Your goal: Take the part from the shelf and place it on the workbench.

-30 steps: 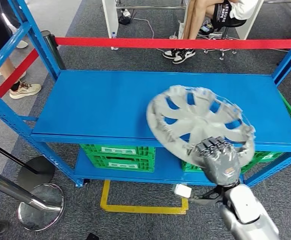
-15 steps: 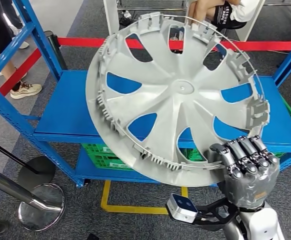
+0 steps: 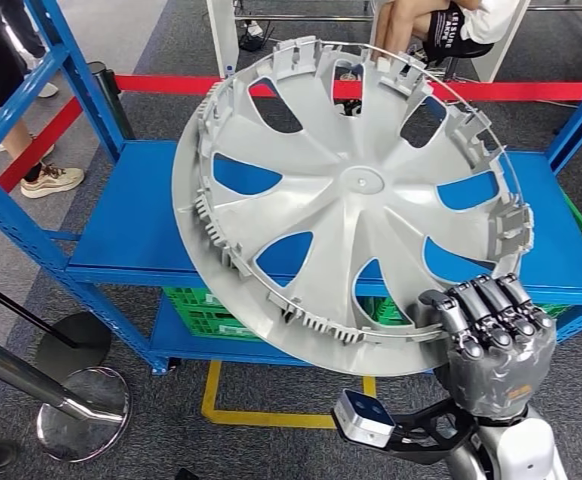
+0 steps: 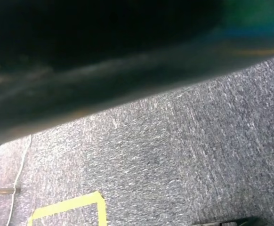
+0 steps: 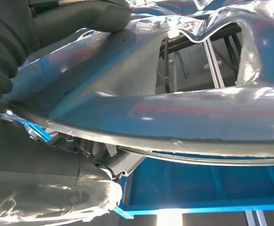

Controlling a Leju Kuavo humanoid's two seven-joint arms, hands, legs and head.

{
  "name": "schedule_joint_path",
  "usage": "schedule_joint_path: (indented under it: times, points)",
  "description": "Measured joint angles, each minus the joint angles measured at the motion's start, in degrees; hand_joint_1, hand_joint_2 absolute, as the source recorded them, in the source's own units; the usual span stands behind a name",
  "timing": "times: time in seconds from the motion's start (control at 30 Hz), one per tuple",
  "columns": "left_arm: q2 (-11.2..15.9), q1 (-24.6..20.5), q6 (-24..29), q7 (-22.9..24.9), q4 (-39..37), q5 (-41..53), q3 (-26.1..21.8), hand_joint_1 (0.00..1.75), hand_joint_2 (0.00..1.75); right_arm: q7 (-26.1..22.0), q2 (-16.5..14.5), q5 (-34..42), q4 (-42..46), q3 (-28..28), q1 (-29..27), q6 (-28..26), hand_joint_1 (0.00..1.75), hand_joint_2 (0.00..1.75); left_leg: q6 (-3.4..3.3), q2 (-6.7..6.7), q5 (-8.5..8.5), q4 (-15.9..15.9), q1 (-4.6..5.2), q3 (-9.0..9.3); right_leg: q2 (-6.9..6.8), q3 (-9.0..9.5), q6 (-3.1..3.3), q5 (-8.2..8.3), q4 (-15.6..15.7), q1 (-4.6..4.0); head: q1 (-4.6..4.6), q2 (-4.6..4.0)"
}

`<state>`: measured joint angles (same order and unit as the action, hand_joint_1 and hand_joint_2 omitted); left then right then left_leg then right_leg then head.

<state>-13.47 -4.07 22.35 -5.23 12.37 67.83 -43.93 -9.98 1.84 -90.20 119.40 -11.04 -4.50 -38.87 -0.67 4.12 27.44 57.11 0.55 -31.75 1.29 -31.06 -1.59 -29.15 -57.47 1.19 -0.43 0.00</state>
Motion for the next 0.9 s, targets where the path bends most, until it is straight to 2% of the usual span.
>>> schedule_joint_path:
  times: [0.17,0.3,0.77,0.9]
  points:
    - [-0.02,0.0,-0.55,0.25,0.0,0.03,-0.01,0.0,0.0,0.36,0.0,0.0,-1.33,0.08,-0.08,0.01,1.75,1.75,0.0,0.0,0.0,0.0,0.01,0.0,0.0,0.01,0.0,0.0,0.0,0.01,0.0,0.0]
    - [-0.02,0.0,-0.56,0.25,-0.01,0.05,-0.02,0.0,1.75,0.38,0.0,0.0,-1.85,0.26,-0.13,0.01,1.75,1.75,0.0,0.0,0.0,0.0,0.01,-0.01,0.0,0.0,0.0,0.0,0.0,0.01,0.0,0.0]
    - [-0.02,-0.02,-1.38,0.95,-0.01,0.57,-0.56,0.0,1.75,-2.14,0.0,0.0,-8.1,2.3,-1.4,0.01,1.75,1.75,0.0,0.0,0.0,0.0,0.0,-0.01,-0.01,0.01,0.0,0.0,0.0,0.0,-0.01,0.0]
    - [-0.02,-0.04,-1.28,1.14,0.0,0.58,-0.57,0.0,1.75,-1.05,0.02,-0.01,-11.58,2.96,-1.76,0.01,1.75,1.75,0.0,0.0,0.0,0.0,0.0,-0.01,0.0,0.01,0.0,0.0,0.0,0.01,0.0,0.0]
